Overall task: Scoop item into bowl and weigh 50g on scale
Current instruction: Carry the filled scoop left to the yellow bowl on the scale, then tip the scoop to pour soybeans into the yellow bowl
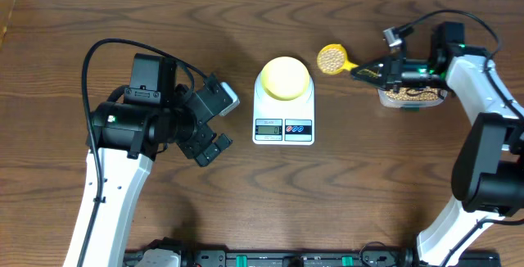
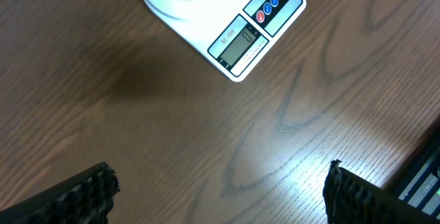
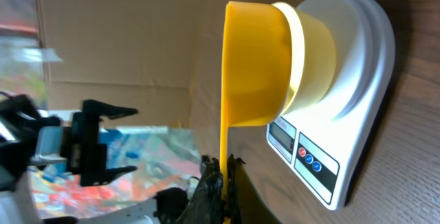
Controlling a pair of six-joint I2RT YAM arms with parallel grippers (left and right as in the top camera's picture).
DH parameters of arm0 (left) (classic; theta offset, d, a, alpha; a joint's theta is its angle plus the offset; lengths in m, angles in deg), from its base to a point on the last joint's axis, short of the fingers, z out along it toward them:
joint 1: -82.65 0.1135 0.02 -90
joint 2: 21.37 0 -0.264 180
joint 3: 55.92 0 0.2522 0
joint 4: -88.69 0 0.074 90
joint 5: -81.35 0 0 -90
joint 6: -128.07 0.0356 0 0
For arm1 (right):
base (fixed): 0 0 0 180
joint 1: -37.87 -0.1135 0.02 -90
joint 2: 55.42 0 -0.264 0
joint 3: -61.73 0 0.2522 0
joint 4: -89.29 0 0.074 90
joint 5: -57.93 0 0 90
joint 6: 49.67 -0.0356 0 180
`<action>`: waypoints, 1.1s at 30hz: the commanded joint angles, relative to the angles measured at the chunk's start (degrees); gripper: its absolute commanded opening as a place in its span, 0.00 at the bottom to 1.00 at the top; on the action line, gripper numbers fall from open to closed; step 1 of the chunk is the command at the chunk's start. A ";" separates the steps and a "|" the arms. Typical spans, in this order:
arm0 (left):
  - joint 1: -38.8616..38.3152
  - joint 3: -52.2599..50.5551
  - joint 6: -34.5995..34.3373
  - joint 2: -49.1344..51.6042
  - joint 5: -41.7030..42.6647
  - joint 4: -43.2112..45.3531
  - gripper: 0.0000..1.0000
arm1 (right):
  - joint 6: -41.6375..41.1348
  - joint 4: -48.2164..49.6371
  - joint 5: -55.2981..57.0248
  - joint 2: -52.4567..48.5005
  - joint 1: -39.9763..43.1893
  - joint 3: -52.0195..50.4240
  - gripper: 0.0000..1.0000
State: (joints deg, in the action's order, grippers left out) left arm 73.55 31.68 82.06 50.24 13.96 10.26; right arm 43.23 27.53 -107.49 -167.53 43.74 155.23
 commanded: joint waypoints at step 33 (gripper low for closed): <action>0.20 -0.46 1.01 -0.02 0.92 -0.22 0.98 | 1.09 6.88 21.07 2.14 -14.49 4.09 0.01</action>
State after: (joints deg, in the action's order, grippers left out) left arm 73.55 31.68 82.06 50.24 13.98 10.26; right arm 41.59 35.00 -88.32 -167.42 30.18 157.00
